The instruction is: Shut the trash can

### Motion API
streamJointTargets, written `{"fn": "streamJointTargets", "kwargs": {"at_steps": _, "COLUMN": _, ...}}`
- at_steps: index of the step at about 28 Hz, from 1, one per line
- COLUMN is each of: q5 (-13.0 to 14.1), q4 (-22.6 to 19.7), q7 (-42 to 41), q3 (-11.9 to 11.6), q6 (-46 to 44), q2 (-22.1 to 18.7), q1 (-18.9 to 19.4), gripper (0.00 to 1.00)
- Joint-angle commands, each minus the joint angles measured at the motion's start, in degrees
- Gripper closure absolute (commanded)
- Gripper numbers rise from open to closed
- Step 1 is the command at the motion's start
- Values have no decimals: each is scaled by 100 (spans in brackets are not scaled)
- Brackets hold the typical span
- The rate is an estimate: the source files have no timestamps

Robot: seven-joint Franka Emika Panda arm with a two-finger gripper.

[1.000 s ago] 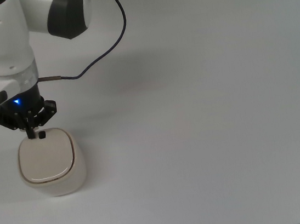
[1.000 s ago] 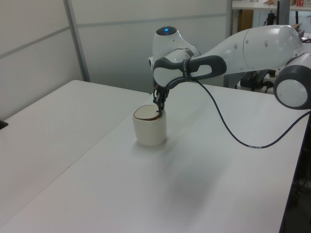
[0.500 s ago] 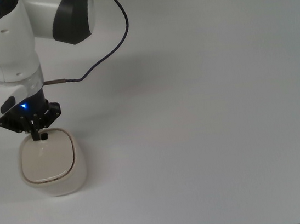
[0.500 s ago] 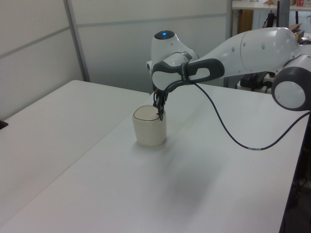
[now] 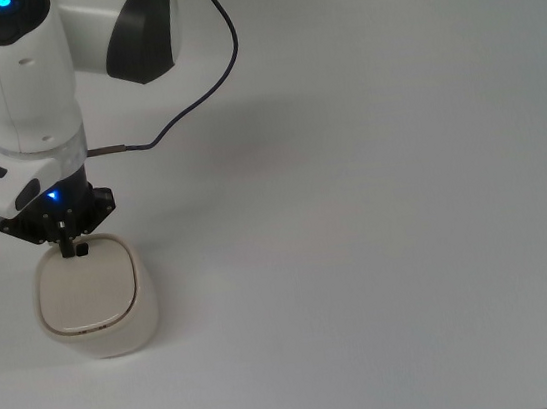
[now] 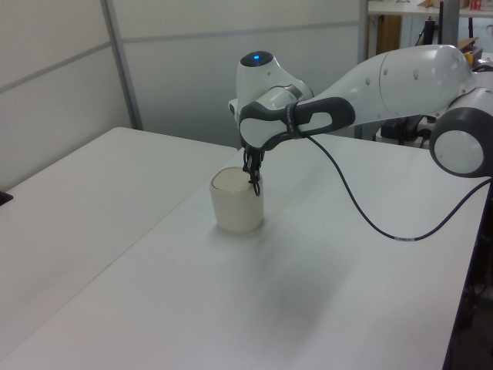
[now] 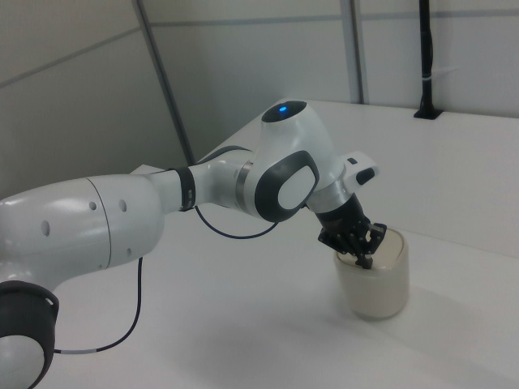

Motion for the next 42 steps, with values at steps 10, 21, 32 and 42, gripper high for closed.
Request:
{"fn": "streamJointTargets", "kwargs": {"at_steps": 10, "q5": 617, "q4": 204, "q7": 960, "q3": -24, "q6": -43, "q2": -193, "q1": 63, "gripper": 63}}
{"fn": "streamJointTargets", "kwargs": {"at_steps": 21, "q5": 573, "q4": 284, "q7": 1339, "q3": -41, "q6": -95, "q2": -650, "q1": 63, "gripper": 0}}
{"fn": "streamJointTargets", "kwargs": {"at_steps": 32, "q5": 573, "q4": 292, "q7": 1023, "q3": -33, "q6": -1939, "q2": -1037, "q1": 71, "gripper": 0}}
{"fn": "streamJointTargets", "kwargs": {"at_steps": 42, "q5": 713, "q4": 740, "q7": 1067, "q3": 116, "q6": -3822, "q2": -1142, "q1": 80, "gripper": 0}}
